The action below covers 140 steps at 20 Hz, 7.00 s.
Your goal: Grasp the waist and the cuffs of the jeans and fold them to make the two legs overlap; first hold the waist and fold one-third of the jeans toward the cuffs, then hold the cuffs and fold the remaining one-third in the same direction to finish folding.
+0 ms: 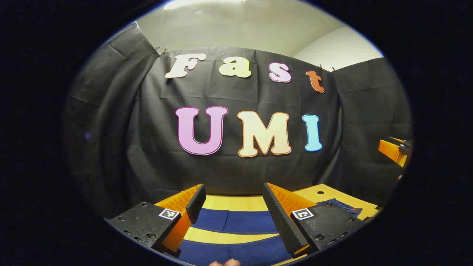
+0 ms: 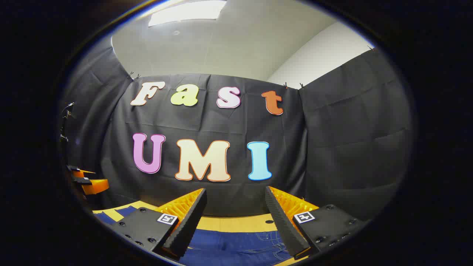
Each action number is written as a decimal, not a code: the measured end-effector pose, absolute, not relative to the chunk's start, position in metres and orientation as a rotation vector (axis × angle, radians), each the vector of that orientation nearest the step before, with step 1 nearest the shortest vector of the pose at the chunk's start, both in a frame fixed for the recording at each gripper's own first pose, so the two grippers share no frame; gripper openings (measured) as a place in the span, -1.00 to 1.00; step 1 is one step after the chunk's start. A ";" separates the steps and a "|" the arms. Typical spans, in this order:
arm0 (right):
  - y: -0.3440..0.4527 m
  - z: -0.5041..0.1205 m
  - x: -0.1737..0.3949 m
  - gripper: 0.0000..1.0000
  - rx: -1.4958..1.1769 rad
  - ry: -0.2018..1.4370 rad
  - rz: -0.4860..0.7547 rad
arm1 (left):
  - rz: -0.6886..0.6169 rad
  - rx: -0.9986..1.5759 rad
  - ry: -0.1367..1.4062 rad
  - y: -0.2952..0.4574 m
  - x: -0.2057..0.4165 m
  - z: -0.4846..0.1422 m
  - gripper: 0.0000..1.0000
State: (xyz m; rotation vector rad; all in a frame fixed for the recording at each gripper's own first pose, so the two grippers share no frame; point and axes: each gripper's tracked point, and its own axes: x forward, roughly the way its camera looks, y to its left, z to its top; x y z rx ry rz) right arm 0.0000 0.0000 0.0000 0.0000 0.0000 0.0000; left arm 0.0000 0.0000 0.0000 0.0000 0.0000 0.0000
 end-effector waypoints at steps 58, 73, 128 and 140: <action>0.027 -0.108 -0.011 0.96 -0.081 0.197 -0.091 | -0.480 1.165 0.864 0.196 -0.140 -0.356 0.75; -0.006 -0.132 -0.015 1.00 -0.245 0.243 -0.071 | -0.507 1.085 0.917 0.195 -0.089 -0.387 -0.94; -0.091 -0.374 0.021 -0.94 -0.790 0.670 0.327 | -0.117 0.890 1.032 0.196 -0.029 -0.320 -1.00; -0.067 -0.346 0.154 -0.96 -0.593 0.577 0.050 | -0.046 0.787 0.859 0.206 0.143 -0.267 -1.00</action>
